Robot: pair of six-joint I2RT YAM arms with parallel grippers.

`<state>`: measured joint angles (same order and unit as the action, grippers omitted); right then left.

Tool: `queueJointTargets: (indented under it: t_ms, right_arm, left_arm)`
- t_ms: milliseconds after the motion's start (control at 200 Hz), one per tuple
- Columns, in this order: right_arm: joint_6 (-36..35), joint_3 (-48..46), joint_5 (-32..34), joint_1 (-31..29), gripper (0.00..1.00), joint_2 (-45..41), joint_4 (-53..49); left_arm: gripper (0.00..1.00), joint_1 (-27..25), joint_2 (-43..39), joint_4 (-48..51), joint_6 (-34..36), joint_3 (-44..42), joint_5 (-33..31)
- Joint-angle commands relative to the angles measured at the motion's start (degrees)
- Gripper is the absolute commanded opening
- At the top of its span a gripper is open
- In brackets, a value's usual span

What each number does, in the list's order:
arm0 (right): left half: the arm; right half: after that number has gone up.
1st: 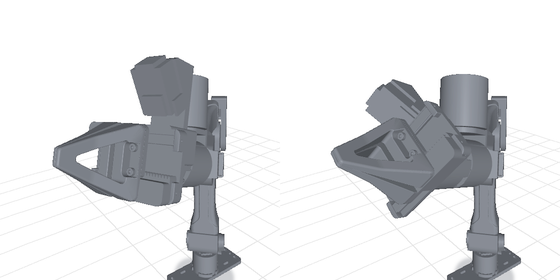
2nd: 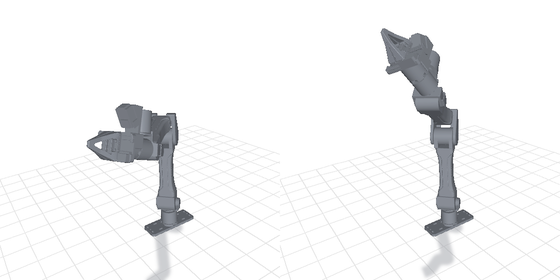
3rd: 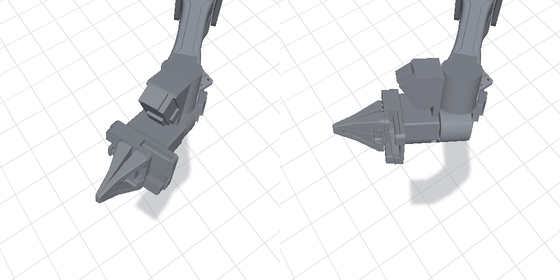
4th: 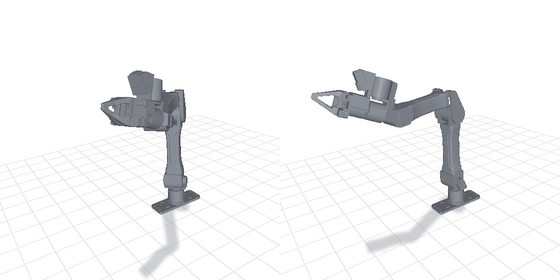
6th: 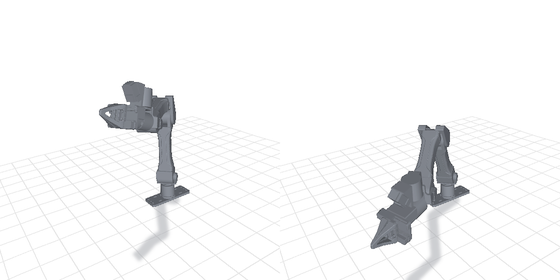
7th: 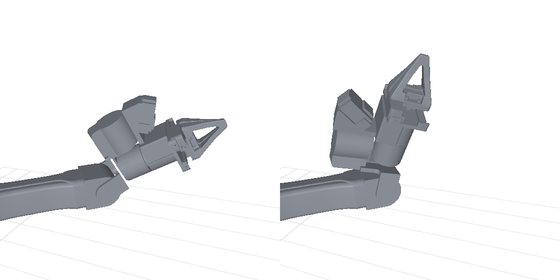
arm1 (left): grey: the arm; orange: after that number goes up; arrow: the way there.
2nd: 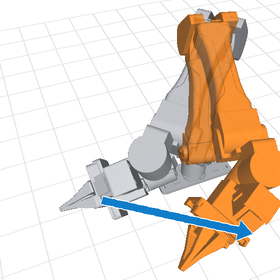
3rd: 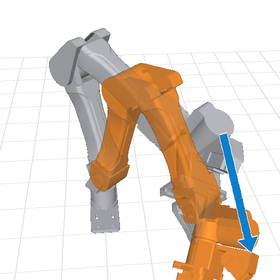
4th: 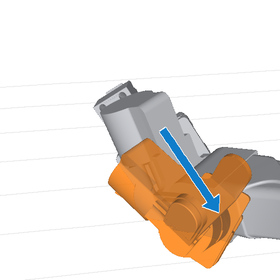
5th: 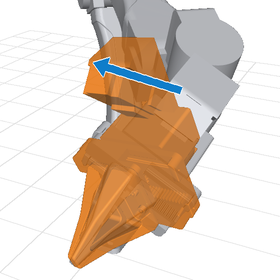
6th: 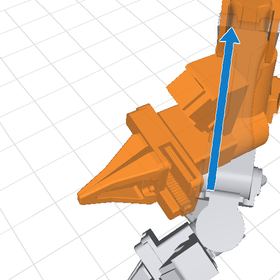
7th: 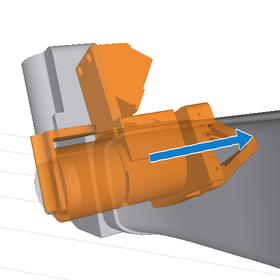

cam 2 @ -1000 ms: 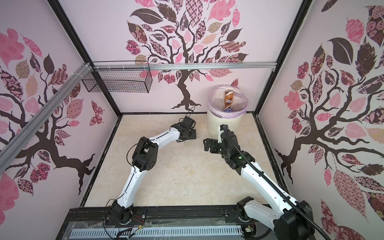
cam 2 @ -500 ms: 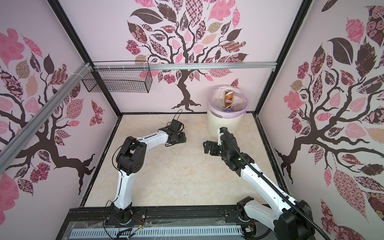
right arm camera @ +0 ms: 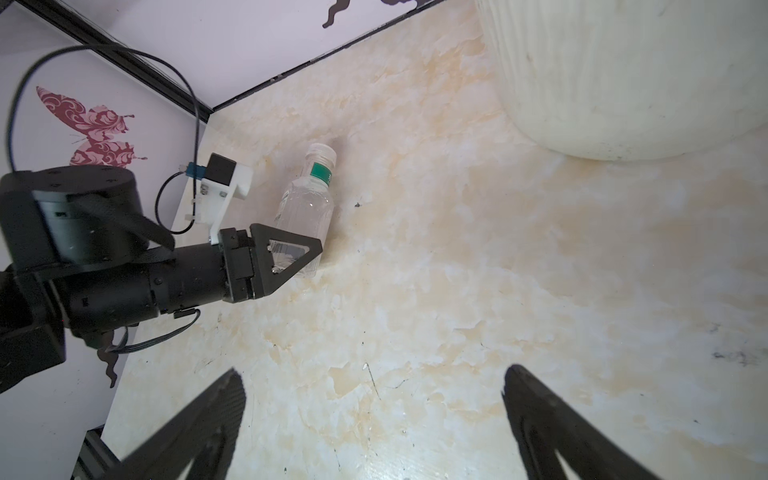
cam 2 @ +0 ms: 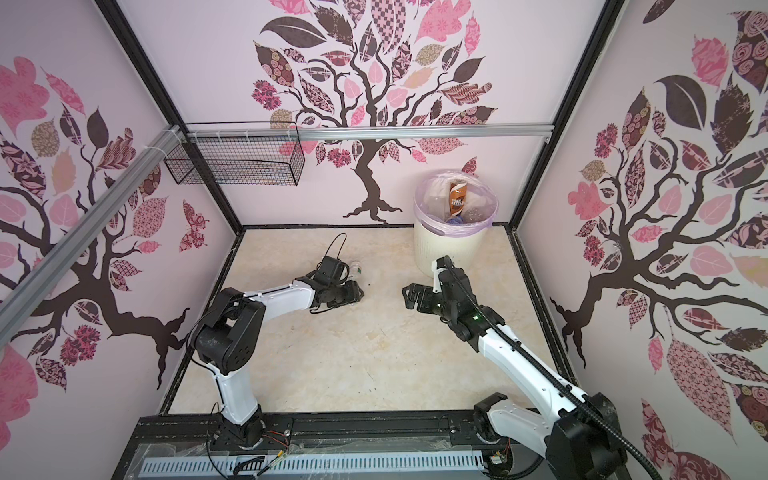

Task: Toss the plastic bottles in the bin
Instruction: 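Bring the bottle toward the right gripper and grasp its white cap with the right gripper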

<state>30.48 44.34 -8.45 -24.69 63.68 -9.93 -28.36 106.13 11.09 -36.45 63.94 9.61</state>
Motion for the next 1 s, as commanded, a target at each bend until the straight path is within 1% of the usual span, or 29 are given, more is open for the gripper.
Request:
queueJointTargets:
  t_ms: [0, 100, 235, 370, 720, 995]
  right_arm:
    - [2.1, 2.4, -2.7, 0.1, 1.00, 2.8, 1.8]
    - [3.1, 3.8, -4.4, 0.1, 1.00, 5.4, 2.5]
    - [3.4, 6.6, -6.0, 0.1, 1.00, 7.9, 2.6]
    - [3.9, 8.6, -6.4, 0.1, 1.00, 9.3, 2.5]
    - [6.8, 10.8, -7.1, 0.3, 0.99, 14.5, 6.9]
    - [10.7, 13.1, -9.8, 0.4, 1.00, 18.7, 11.0]
  left_arm:
    - [0.53, -1.0, -4.8, -5.2, 1.7, -3.7, 2.4]
    - [0.53, -2.8, -8.4, -7.5, 3.6, -6.9, 2.4]
    - [0.53, -7.1, -11.3, -7.5, 7.4, -8.2, 1.6]
    - [0.53, -9.9, -14.0, -9.4, 8.5, -9.5, 1.3]
    - [0.53, -11.4, -19.3, -12.1, 9.2, -13.5, 2.2]
    - [0.53, -12.5, -23.5, -12.7, 8.5, -16.6, 2.0]
